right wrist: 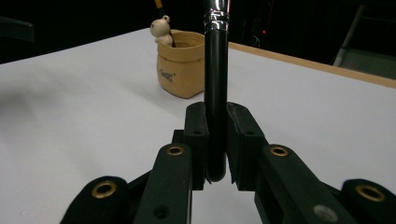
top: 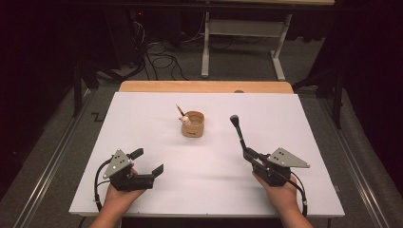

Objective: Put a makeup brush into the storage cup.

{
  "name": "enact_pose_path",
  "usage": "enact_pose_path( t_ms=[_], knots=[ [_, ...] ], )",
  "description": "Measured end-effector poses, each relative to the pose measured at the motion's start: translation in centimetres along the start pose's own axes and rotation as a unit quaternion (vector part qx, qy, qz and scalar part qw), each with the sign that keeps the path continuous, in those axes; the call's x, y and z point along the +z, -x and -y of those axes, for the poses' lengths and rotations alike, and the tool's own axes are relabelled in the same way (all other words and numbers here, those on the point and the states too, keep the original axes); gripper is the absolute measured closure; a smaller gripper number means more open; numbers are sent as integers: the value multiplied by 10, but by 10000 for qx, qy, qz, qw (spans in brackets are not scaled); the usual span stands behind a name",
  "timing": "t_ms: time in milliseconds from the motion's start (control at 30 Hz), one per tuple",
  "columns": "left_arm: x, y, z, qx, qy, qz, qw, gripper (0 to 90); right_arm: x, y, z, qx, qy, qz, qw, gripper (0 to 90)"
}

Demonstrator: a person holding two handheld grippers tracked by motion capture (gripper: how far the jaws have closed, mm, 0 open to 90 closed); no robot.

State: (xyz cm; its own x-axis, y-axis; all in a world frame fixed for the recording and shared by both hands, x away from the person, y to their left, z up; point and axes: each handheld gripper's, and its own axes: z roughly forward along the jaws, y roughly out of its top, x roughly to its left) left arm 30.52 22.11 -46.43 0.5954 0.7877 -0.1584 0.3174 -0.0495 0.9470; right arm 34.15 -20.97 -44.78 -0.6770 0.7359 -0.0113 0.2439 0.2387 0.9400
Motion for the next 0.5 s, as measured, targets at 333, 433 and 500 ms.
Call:
enact_pose_path(
  t_ms=[333,433,500],
  knots=[
    [12,12,-22,155,116,138,9997,36,15,-9,-10,-192,4,-131,9997,808],
    [16,16,-28,203,125,180,9996,35,19,-11,-12,-207,-18,-137,9997,808],
    [20,19,-31,216,144,206,9995,34,21,-12,-13,-192,-1,-172,9997,808]
  ],
)
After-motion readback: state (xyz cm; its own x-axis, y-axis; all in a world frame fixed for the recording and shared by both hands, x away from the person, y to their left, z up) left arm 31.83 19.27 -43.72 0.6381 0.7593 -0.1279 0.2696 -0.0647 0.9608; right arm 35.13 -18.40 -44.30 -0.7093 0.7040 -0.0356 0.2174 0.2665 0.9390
